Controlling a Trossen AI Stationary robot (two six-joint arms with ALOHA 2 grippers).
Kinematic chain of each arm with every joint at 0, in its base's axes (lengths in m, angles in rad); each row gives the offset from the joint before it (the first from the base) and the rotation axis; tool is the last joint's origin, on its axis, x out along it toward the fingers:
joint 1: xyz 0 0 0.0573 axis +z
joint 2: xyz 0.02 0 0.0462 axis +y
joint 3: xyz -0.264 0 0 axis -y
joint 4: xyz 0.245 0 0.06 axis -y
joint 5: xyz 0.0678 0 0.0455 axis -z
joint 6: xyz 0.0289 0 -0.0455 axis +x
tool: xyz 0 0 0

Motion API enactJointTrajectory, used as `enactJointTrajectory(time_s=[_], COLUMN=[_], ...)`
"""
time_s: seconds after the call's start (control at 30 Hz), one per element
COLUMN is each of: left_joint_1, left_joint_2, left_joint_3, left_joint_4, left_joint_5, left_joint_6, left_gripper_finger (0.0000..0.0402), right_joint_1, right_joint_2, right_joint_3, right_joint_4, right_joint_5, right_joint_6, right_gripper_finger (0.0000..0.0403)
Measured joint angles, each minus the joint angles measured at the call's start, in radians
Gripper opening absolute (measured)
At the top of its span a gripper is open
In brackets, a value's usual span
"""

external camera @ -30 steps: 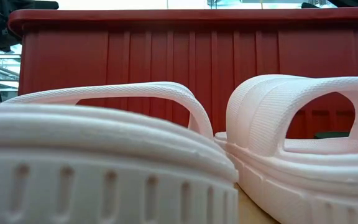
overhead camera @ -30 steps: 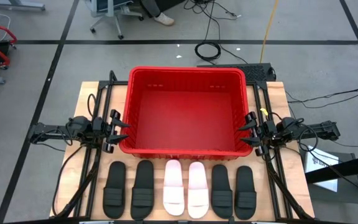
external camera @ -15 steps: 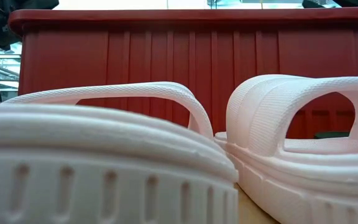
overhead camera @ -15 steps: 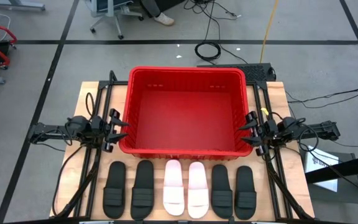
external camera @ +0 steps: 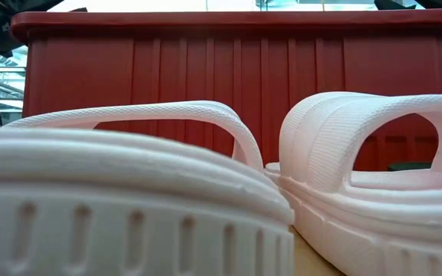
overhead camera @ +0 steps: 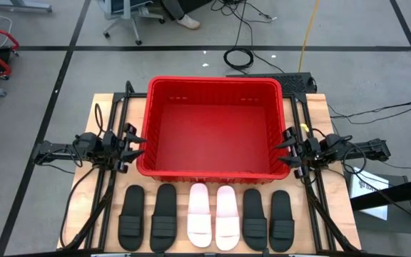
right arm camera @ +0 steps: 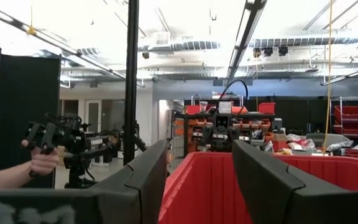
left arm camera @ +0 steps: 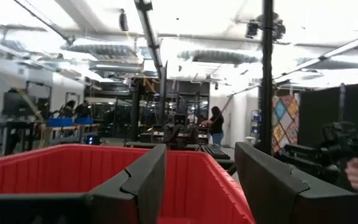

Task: Pick and place slides into bin
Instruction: Put the black slide into the red bin

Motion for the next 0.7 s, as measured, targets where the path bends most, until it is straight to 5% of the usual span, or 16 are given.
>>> enactJointTrajectory(time_s=[0.43,0.7], left_joint_1=[0.0,0.0], left_joint_2=[0.0,0.02], left_joint_3=[0.002,0.112], left_joint_4=[0.083,-0.016], left_joint_5=[-0.063,-0.04], left_joint_6=[0.006,0.01], left_gripper_finger=[0.0198,0.0198], right_joint_1=[0.0,0.0], right_joint_2=[0.018,0.043], right_joint_3=[0.1,0.176], right_joint_4=[-0.055,-0.075], right_joint_5=[-0.001,-0.003], right_joint_6=[-0.003,-0.022], right_gripper_finger=[0.0171,0.0171])
